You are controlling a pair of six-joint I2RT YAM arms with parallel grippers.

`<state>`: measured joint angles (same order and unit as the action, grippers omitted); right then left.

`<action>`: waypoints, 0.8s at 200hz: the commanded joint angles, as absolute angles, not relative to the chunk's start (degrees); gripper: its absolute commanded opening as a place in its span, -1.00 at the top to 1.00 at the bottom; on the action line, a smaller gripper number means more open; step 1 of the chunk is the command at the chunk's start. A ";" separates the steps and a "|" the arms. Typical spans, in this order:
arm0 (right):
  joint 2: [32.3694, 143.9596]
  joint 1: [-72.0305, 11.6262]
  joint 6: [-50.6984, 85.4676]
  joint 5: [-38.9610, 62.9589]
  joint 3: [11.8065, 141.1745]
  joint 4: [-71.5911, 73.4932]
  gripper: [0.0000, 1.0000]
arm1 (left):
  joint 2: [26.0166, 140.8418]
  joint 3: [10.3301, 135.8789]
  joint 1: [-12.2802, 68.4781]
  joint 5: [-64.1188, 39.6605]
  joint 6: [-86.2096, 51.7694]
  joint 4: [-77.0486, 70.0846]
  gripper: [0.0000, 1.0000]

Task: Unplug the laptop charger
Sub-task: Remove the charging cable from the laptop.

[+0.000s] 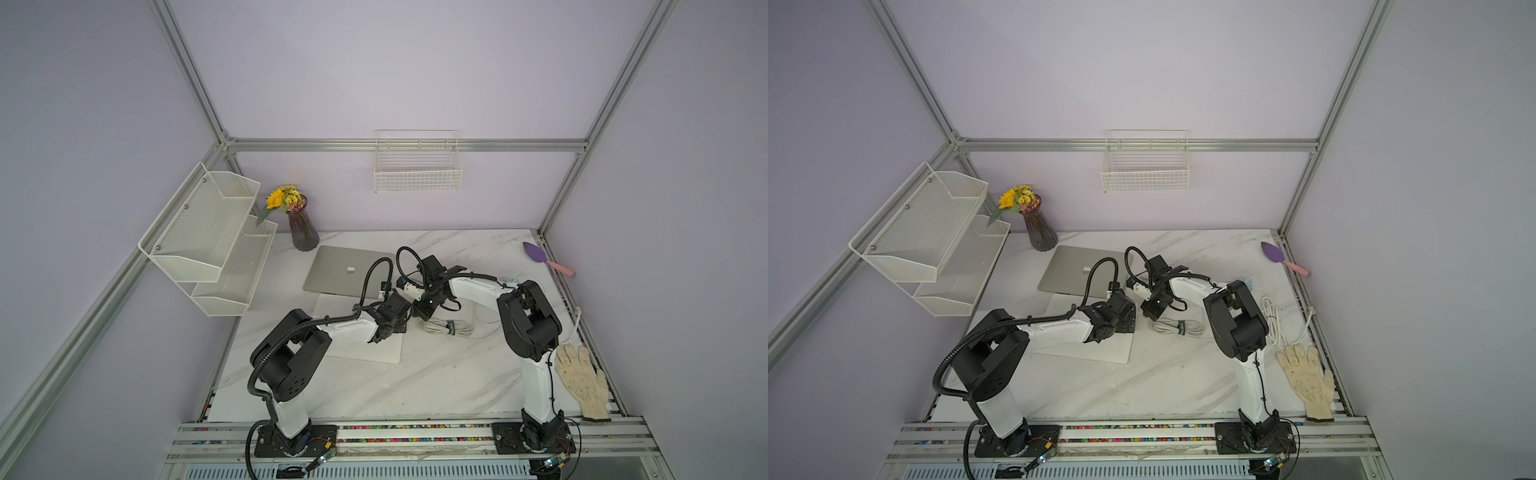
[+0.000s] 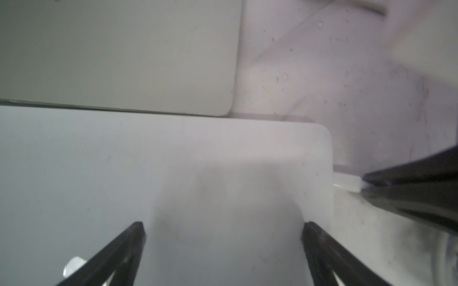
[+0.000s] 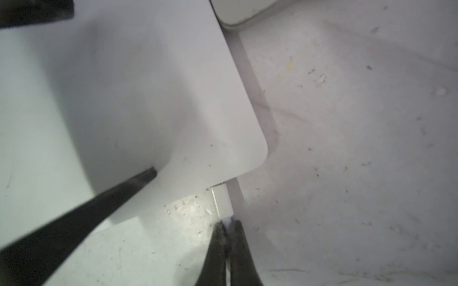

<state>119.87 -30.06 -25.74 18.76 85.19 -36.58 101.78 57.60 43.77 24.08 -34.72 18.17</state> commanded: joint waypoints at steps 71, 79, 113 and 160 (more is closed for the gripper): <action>117.16 -28.04 -24.84 16.96 85.67 -36.69 1.00 | 110.45 55.47 45.64 16.96 -37.72 32.27 -1.00; 117.22 -28.04 -24.69 16.77 85.81 -36.72 1.00 | 112.19 55.46 45.61 17.40 -38.20 32.38 -0.99; 117.13 -28.04 -23.44 15.68 85.63 -37.01 1.00 | 113.87 53.67 44.87 16.88 -40.30 30.43 -0.95; 116.28 -27.25 -23.21 15.03 85.86 -37.02 1.00 | 112.45 49.11 41.76 13.23 -40.49 27.03 -0.98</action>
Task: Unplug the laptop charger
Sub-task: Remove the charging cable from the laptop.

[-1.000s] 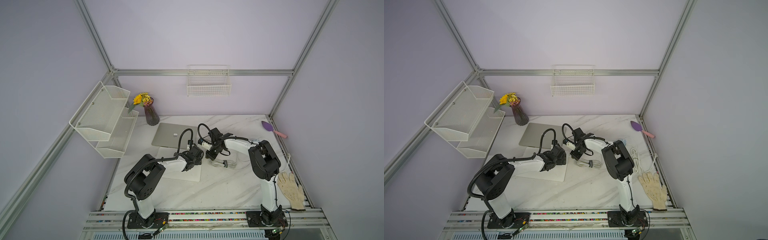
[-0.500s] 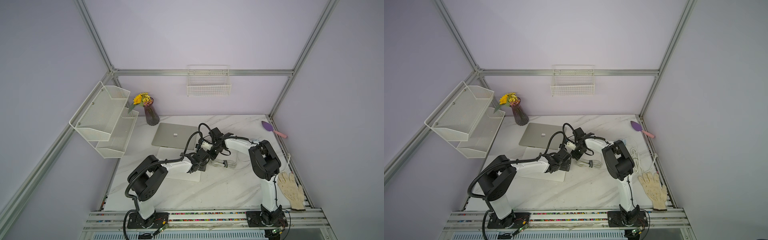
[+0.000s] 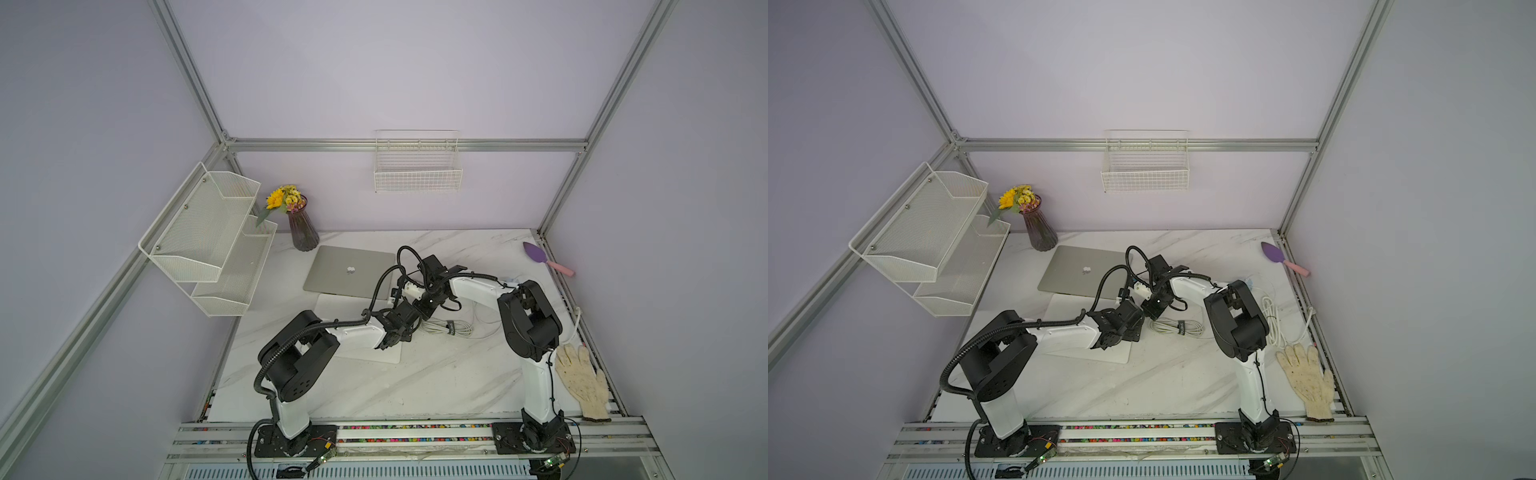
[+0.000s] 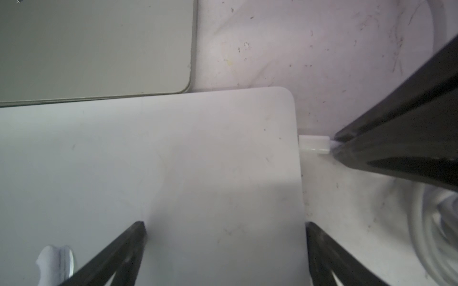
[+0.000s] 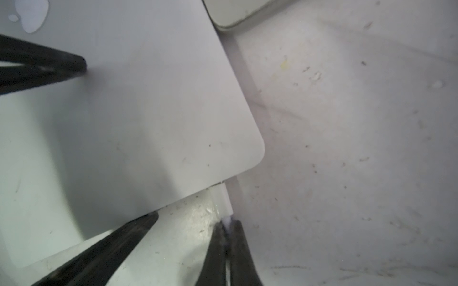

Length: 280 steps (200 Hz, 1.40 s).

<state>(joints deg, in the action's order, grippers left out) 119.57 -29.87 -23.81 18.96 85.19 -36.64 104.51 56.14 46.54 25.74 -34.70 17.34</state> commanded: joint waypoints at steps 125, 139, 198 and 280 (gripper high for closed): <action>110.23 -23.27 -18.46 19.23 79.29 -29.45 1.00 | 122.35 62.98 43.51 18.12 -41.42 48.13 -1.00; 109.86 -23.07 -17.43 19.74 78.47 -28.30 1.00 | 123.97 64.14 43.44 18.49 -41.56 50.72 -1.00; 111.06 -23.10 -15.74 25.81 78.24 -25.98 1.00 | 120.46 61.23 40.53 18.03 -42.31 50.02 -1.00; 103.73 -25.12 -6.46 20.33 80.73 -23.70 -0.03 | 104.96 68.16 37.89 27.92 -42.00 46.77 -1.00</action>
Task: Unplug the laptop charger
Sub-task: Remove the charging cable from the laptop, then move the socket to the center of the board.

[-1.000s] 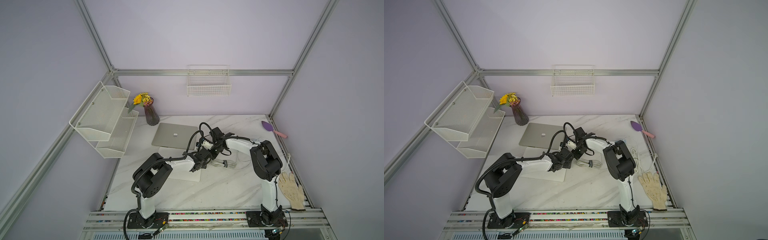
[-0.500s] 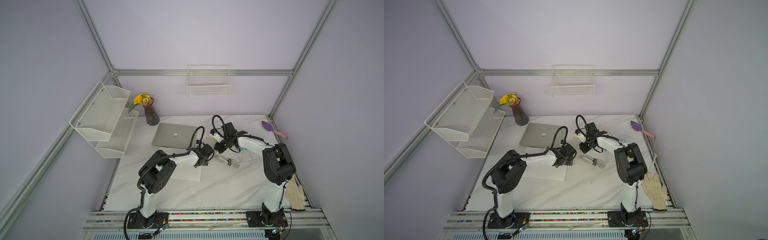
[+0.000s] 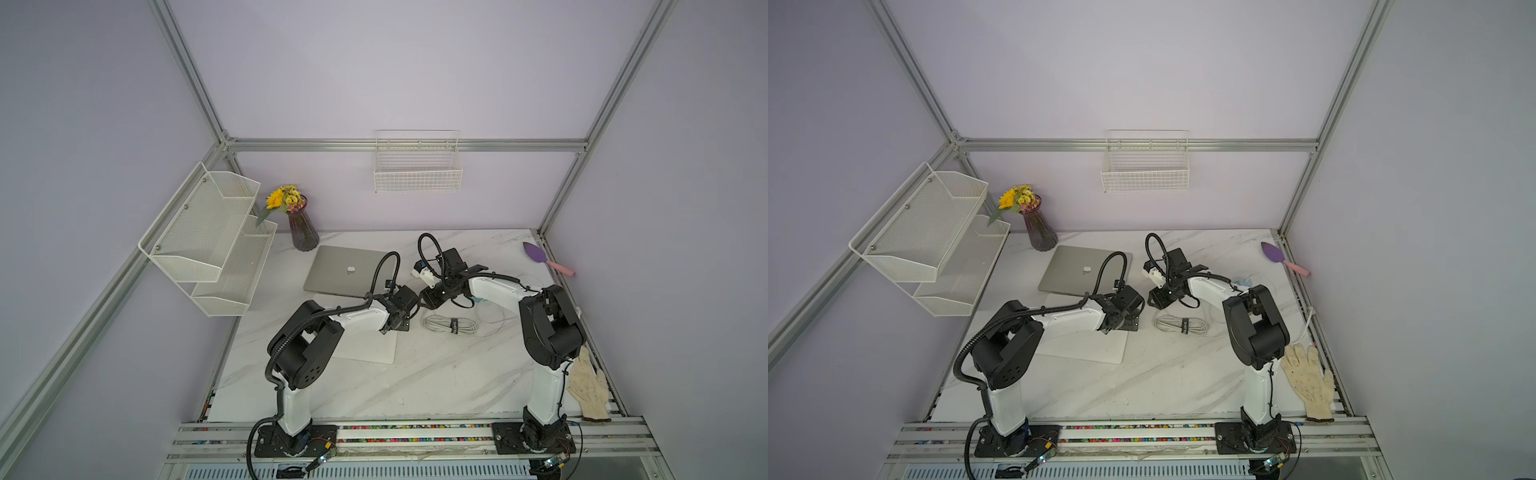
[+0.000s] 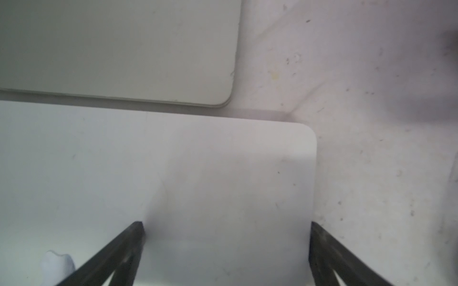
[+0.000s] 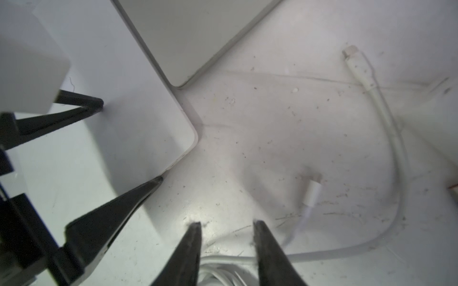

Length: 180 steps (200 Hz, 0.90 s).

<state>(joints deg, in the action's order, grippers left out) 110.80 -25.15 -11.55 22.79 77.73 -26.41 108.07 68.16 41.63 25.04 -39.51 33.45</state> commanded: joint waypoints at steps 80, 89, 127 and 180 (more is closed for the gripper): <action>101.16 1.04 12.13 9.56 93.27 -38.91 -0.21 | 108.64 93.70 39.14 10.61 -9.56 9.51 -0.95; 103.32 3.41 11.45 7.54 95.88 -42.53 -0.21 | 112.62 99.41 40.22 6.33 -7.49 9.81 -0.95; 112.58 8.19 6.46 1.67 103.95 -51.03 -0.26 | 124.88 115.27 44.13 -6.74 -2.87 6.48 -0.88; 121.29 12.42 7.46 13.45 108.14 -52.61 -0.28 | 131.91 120.29 44.66 -13.71 -4.71 4.77 -0.87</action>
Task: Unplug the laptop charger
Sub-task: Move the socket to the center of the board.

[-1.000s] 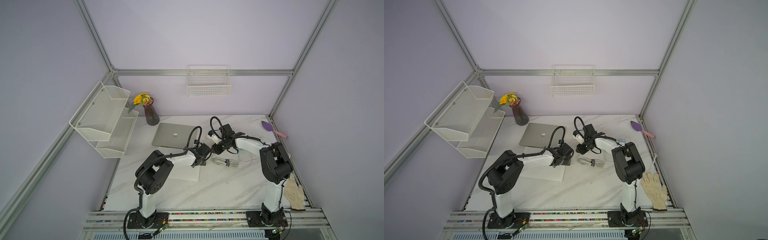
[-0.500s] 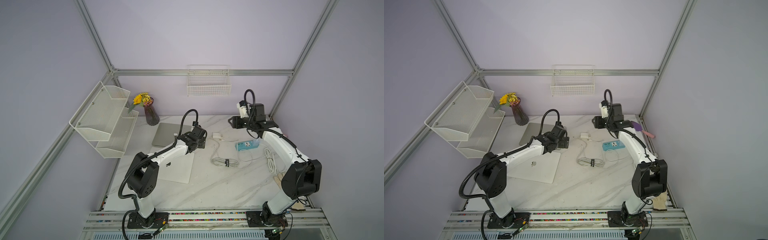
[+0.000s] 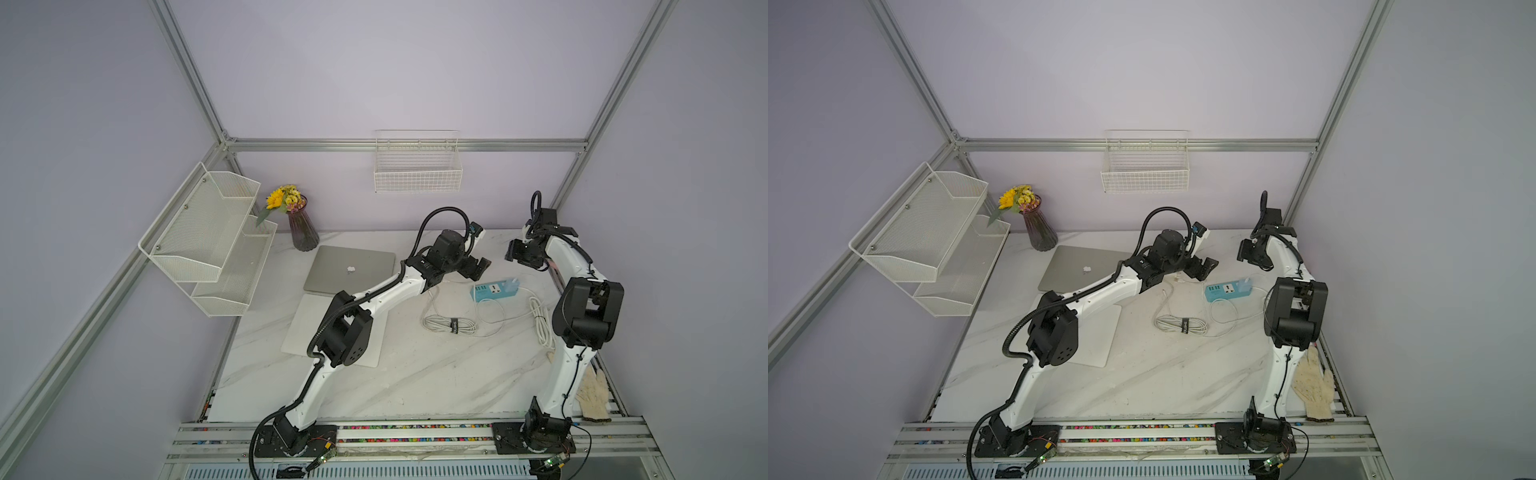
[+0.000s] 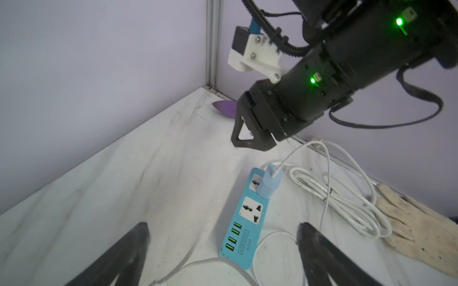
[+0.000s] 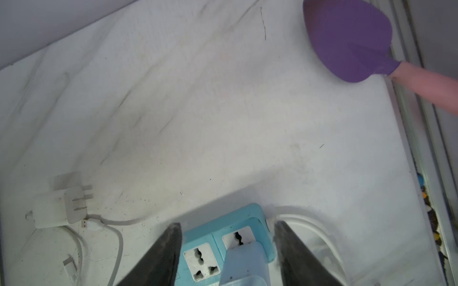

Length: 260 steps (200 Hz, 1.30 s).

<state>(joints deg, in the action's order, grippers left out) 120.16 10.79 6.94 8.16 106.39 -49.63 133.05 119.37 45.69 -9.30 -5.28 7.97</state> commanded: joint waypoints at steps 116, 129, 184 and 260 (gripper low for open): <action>121.95 17.57 17.29 31.93 88.40 -32.14 -0.35 | 125.76 107.01 44.63 -7.09 -6.03 1.71 -0.87; 121.75 17.57 18.27 33.13 86.97 -30.53 -0.34 | 124.42 105.06 44.65 -6.53 -5.74 0.64 -0.88; 119.32 17.58 20.66 35.38 80.73 -25.14 -0.33 | 122.71 103.38 44.47 -5.21 -4.60 0.83 -0.89; 116.90 16.41 25.03 37.99 74.35 -18.38 -0.27 | 122.78 103.40 44.50 -4.03 -4.02 0.31 -0.90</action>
